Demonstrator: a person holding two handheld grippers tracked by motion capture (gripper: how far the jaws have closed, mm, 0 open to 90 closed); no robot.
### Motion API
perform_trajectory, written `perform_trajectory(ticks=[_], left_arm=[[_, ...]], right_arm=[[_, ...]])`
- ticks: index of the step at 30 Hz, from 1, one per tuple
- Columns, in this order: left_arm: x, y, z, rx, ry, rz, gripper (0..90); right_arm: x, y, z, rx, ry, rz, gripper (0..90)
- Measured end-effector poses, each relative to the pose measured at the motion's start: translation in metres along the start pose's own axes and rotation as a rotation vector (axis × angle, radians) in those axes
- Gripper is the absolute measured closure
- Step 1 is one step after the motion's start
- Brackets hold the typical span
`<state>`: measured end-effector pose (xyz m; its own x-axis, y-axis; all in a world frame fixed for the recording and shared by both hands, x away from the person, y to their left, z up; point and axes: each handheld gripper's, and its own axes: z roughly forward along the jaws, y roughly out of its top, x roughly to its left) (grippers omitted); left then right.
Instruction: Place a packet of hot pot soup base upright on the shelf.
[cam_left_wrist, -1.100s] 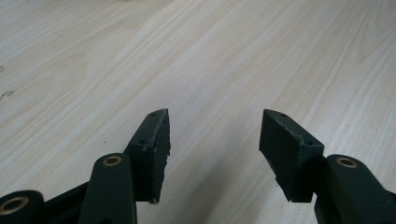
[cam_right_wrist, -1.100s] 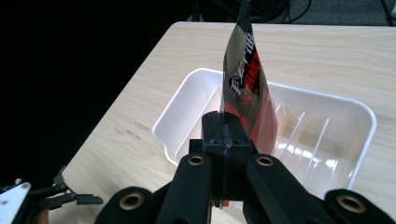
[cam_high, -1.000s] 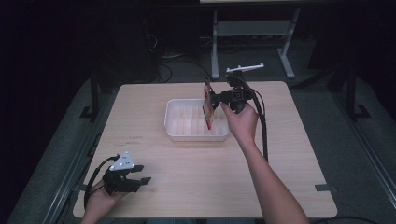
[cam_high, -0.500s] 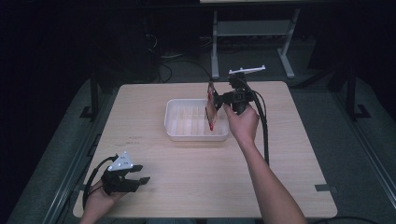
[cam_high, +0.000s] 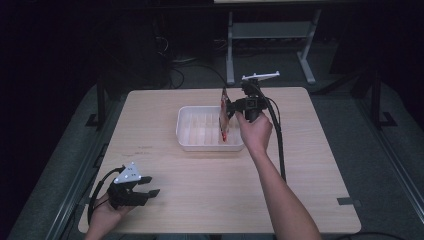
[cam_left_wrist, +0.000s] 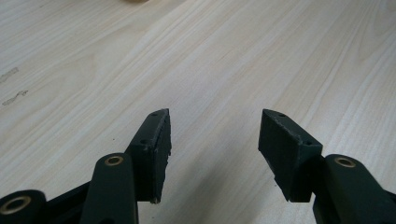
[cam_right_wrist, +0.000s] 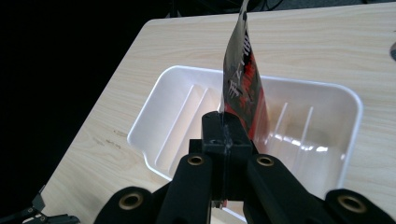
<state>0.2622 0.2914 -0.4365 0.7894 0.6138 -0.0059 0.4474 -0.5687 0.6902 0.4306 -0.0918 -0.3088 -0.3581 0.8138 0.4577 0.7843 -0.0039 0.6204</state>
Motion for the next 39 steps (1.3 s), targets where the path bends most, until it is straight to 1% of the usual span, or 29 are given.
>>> perform_trajectory(ticks=[6, 11, 13, 23, 29, 39], left_arm=[[0.0, 0.0, 0.0, 0.001, 0.0, -0.006, 41.8], [0.0, 0.0, 0.0, 0.0, 0.001, -0.003, 41.7], [0.0, 0.0, 0.0, 0.0, 0.001, -0.004, 41.5], [0.0, 0.0, 0.0, 0.001, 0.003, -0.005, 40.9], [0.0, 0.0, 0.0, 0.002, 0.007, -0.007, 40.1], [0.0, 0.0, 0.0, 0.006, 0.011, -0.003, 39.5]], right_arm=[[0.003, -0.001, 0.013, 0.016, 0.008, -0.005, 89.7], [0.005, -0.002, 0.019, 0.036, 0.001, -0.006, 89.6], [0.005, -0.004, 0.024, 0.049, -0.008, -0.014, 89.6], [0.004, -0.006, 0.029, 0.054, -0.006, -0.015, 89.4], [-0.007, -0.011, 0.032, 0.071, -0.013, 0.003, 89.1], [-0.008, -0.014, 0.038, 0.087, -0.017, -0.007, 89.0]])
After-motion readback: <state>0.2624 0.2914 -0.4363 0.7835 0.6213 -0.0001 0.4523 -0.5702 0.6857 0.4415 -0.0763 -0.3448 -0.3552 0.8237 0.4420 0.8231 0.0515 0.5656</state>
